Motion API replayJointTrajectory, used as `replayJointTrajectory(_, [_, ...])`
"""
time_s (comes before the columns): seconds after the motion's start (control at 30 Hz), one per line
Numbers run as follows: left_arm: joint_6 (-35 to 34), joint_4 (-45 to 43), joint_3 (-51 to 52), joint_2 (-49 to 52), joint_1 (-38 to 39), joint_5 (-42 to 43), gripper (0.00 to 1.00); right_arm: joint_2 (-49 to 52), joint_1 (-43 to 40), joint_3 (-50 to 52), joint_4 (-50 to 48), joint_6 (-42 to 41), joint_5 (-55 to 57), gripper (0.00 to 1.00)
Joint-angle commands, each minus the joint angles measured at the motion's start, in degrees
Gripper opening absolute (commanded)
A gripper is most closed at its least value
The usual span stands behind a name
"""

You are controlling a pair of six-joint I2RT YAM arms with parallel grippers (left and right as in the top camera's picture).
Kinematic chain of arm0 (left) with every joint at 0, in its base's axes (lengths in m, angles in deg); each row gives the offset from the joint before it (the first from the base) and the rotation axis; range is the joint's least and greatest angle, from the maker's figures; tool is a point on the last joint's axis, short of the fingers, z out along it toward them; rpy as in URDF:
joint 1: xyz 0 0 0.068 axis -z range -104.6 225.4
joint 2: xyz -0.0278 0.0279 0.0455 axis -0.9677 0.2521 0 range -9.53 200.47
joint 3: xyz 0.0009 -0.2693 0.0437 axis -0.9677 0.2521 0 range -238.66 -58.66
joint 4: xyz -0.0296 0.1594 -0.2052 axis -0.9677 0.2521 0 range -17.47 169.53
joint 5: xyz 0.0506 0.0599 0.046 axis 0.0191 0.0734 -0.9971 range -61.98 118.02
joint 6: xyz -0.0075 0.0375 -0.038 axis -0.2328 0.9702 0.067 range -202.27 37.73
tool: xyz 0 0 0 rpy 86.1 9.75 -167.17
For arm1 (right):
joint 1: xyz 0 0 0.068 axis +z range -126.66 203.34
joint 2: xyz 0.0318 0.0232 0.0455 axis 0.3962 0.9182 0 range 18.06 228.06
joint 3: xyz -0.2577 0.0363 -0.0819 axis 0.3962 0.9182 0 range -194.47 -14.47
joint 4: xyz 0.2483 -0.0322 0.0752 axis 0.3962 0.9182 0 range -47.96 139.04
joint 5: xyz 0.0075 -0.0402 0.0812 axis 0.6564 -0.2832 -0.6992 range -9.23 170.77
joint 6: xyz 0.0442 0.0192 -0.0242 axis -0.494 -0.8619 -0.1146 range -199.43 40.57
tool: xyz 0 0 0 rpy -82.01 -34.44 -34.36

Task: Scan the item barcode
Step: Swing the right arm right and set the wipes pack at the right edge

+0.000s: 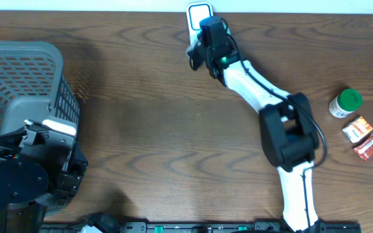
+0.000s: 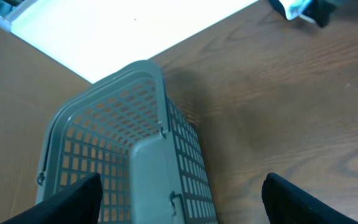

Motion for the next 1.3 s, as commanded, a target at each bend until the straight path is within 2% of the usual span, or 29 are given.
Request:
replayJointTrajectory(0.0, [0.1, 0.0, -0.1, -0.3, 0.0, -0.5, 0.82, -10.7, 0.9, 0.6, 12.1, -16.2, -3.8, 0.01])
replayJointTrajectory(0.1, [0.1, 0.0, -0.1, -0.3, 0.0, -0.5, 0.82, -17.0, 0.9, 0.6, 18.8, -30.4, -9.5, 0.01])
replayJointTrajectory(0.27, [0.1, 0.0, -0.1, -0.3, 0.0, -0.5, 0.82, -25.4, 0.4, 0.6, 20.9, -47.8, -10.5, 0.01])
replayJointTrajectory(0.47, [0.1, 0.0, -0.1, -0.3, 0.0, -0.5, 0.82, -29.7, -3.6, 0.6, 34.9, -59.3, -10.2, 0.01])
replayJointTrajectory(0.57, [0.1, 0.0, -0.1, -0.3, 0.0, -0.5, 0.82, -30.0, -7.4, 0.6, 40.5, -67.8, -6.8, 0.01])
replayJointTrajectory(0.77, [0.1, 0.0, -0.1, -0.3, 0.0, -0.5, 0.82, -29.7, -19.0, 0.6, 52.7, -88.6, -6.5, 0.01])
replayJointTrajectory(0.97, [0.1, 0.0, -0.1, -0.3, 0.0, -0.5, 0.82, -30.2, -32.1, 0.8, 58.5, -119.9, 3.3, 0.01])
replayJointTrajectory(1.1, [0.1, 0.0, -0.1, -0.3, 0.0, -0.5, 0.82, -29.9, -42.5, 4.0, 57.9, -130.9, 3.8, 0.01])
replayJointTrajectory(1.27, [0.1, 0.0, -0.1, -0.3, 0.0, -0.5, 0.82, -29.8, -52.6, 13.2, 51.0, -133.0, 3.7, 0.01])
